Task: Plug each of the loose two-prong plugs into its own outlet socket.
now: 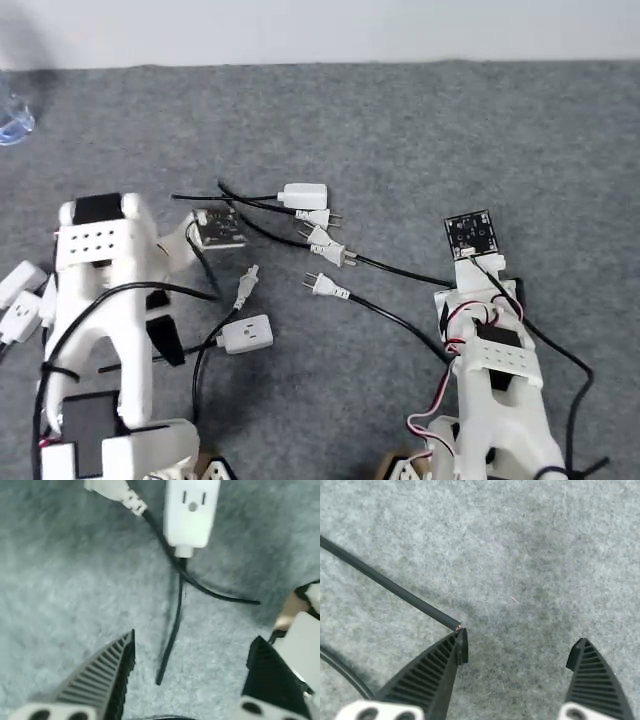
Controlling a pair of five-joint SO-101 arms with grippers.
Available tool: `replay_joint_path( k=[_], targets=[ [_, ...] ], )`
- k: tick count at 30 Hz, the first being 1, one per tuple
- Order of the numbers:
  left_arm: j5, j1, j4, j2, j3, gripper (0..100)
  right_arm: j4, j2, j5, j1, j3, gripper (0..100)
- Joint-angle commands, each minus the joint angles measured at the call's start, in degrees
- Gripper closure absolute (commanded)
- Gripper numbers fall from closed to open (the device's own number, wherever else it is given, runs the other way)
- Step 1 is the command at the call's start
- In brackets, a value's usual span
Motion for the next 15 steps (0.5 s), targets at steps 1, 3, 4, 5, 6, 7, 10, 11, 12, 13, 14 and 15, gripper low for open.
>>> replay_joint_path(
  k=[1,3,4,5,6,7,10,11,12,13,14,15],
  targets=[
    [2.02,6.95,3.16,-1.05,0.66,67,-1.45,0.04,0.62,-0.75,-0.35,68.5],
    [2.99,9.85,1.93,-1.05,1.89,67,-1.45,0.04,0.62,-0.66,-0.35,68.5],
    [2.99,10.73,0.97,-1.05,2.86,67,-1.45,0.04,0.62,-0.57,-0.35,68.5],
    [2.99,11.43,-0.26,-0.97,4.09,67,-1.45,0.04,0.62,-0.57,-0.35,68.5],
    [2.99,12.13,-1.93,-0.97,5.58,67,-1.45,0.04,0.62,-0.57,-0.35,68.5],
    [2.99,12.84,-3.96,-0.97,7.16,67,-1.45,0.04,0.62,-0.57,-0.35,68.5],
    [3.16,17.23,-9.67,-0.97,11.91,67,-1.45,0.04,0.62,-0.57,-0.35,68.5],
    [3.34,19.25,-11.16,-0.97,13.23,67,-1.45,0.04,0.62,-0.57,-0.35,68.5],
    [4.48,21.19,-12.75,-0.97,14.29,67,-1.45,0.04,0.62,-0.57,-0.35,68.5],
    [6.51,23.12,-14.59,-0.97,14.99,67,-1.45,0.04,0.62,-0.57,-0.35,68.5],
    [8.88,24.79,-16.26,-0.97,15.16,67,-1.45,0.04,0.62,-0.57,-0.35,68.5],
    [11.34,26.11,-17.76,-0.97,15.16,67,-1.45,0.04,0.62,-0.57,-0.35,68.5]
  ],
)
